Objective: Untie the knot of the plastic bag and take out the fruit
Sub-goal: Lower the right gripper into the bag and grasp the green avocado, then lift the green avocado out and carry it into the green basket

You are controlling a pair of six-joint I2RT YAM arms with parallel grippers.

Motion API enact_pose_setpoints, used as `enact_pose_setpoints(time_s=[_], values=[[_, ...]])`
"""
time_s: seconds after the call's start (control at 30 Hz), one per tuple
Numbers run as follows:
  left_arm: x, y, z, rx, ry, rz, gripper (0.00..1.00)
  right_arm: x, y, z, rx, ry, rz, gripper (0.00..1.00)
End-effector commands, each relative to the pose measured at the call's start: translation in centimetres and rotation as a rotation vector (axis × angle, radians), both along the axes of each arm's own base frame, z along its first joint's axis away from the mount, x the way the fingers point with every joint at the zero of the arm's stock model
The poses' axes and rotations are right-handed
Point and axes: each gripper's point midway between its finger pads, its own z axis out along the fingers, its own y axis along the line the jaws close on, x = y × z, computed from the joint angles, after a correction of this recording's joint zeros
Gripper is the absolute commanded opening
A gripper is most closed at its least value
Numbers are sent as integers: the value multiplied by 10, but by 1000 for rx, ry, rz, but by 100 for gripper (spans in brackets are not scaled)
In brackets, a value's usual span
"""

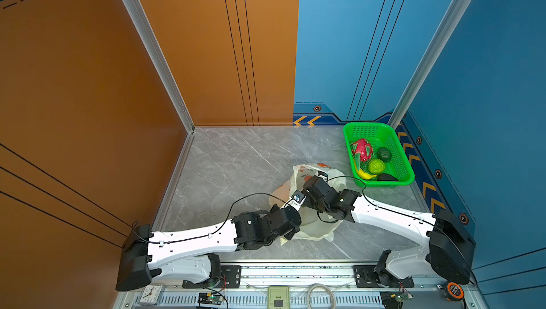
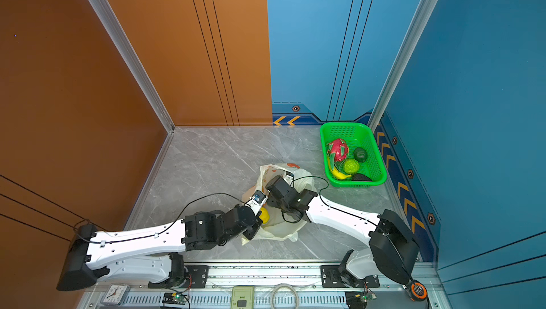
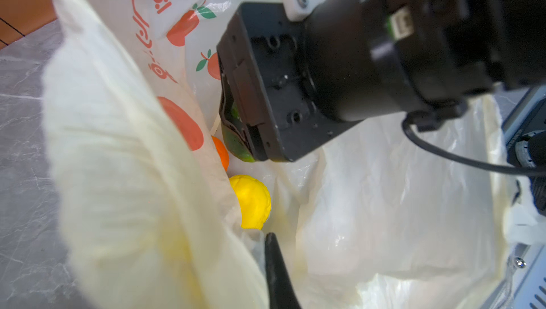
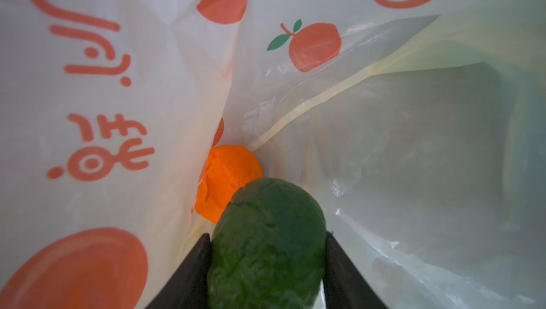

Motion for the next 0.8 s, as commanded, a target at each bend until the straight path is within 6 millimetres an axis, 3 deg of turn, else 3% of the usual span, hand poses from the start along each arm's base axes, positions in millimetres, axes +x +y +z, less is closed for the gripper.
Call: enact_pose_setpoints(time_s=[0.0, 0.37, 0.77], values=[[6, 9, 3, 1, -14, 11, 0, -8, -3, 24, -17, -7, 15, 53], [11, 18, 3, -2, -1, 29, 0, -15, 3, 77, -23, -64, 74, 53], [10, 18, 1, 0, 8, 25, 0, -3, -12, 167, 101, -195, 42, 52]])
